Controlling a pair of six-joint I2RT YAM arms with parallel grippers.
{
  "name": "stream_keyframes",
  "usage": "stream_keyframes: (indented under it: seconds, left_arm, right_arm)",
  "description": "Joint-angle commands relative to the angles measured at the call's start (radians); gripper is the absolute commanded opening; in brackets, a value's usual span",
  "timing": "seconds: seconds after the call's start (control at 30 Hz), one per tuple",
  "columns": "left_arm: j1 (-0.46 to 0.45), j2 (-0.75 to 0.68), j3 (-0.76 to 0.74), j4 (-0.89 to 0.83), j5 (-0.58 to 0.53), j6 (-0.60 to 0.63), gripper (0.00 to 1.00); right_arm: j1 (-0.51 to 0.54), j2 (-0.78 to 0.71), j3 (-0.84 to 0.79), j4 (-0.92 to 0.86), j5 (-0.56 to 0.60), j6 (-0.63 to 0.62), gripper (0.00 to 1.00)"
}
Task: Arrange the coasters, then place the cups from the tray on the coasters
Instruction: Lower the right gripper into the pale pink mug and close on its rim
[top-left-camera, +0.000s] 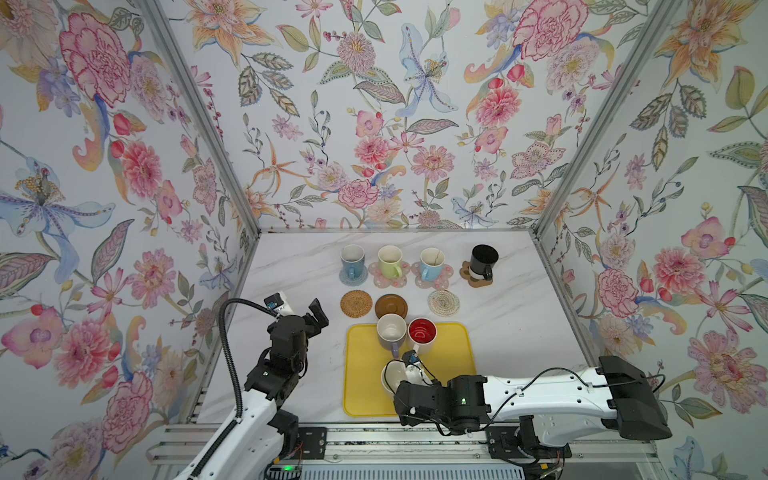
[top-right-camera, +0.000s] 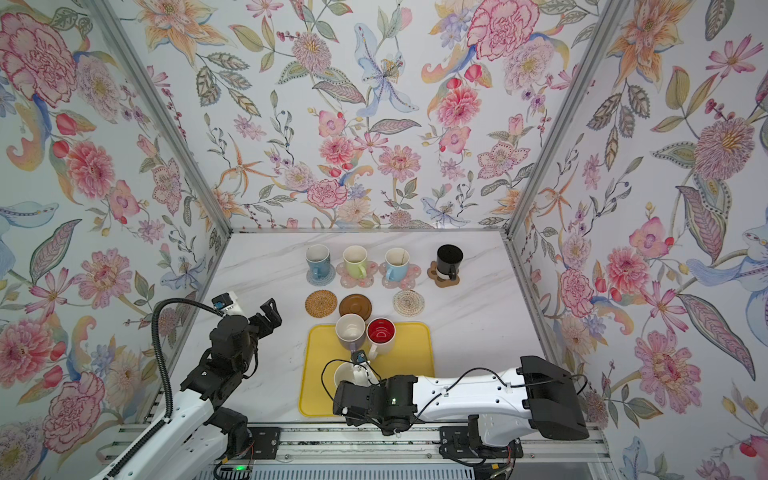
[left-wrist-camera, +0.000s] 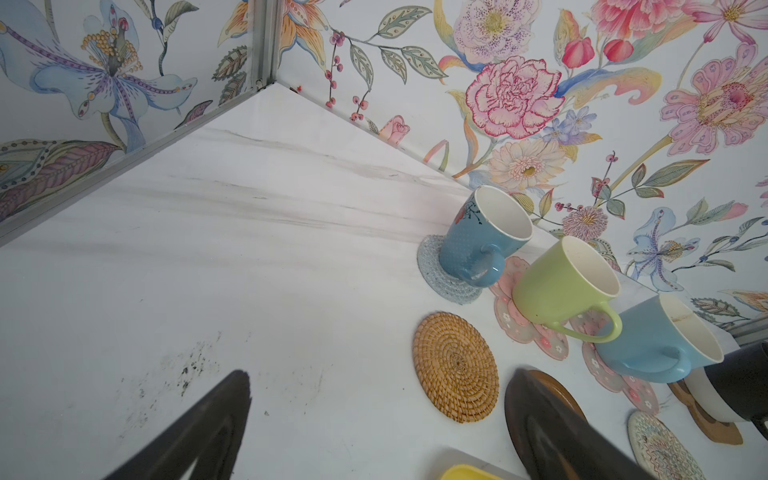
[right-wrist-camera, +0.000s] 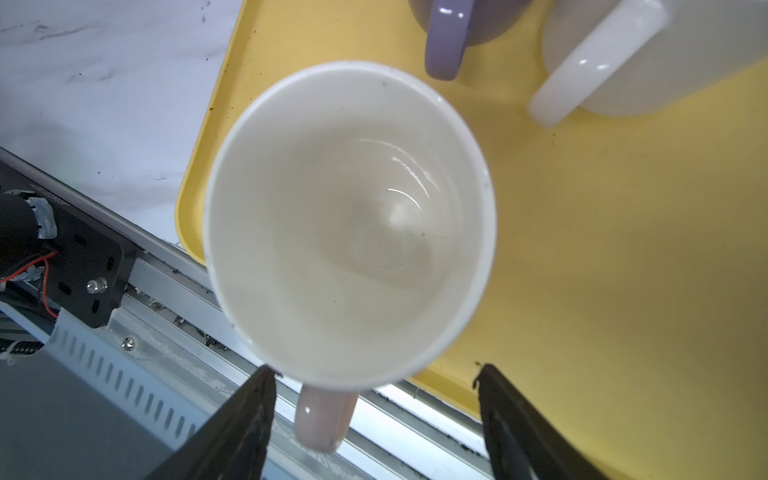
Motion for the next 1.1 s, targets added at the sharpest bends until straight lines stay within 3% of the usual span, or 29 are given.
stream_keyframes:
  seconds: [0.0,0.43,1.07]
  left_arm:
    - [0.014,-0.005,-0.017,0.003,0.005,-0.009,0.99]
    - [0.022,0.002,-0.02,0.0,0.011,-0.016,0.99]
    - [0.035,0.002,-0.027,-0.001,0.018,-0.024,0.99]
  right_arm:
    - [0.005,0.019,0.028,-0.007,-0.011,-0.018,0.71]
    - [-0.018,0.005,-0.011,-0.016,-0.017,0.004,0.39]
    - [-0.021,0.128,0.043,0.01,0.001,-0.074,0.39]
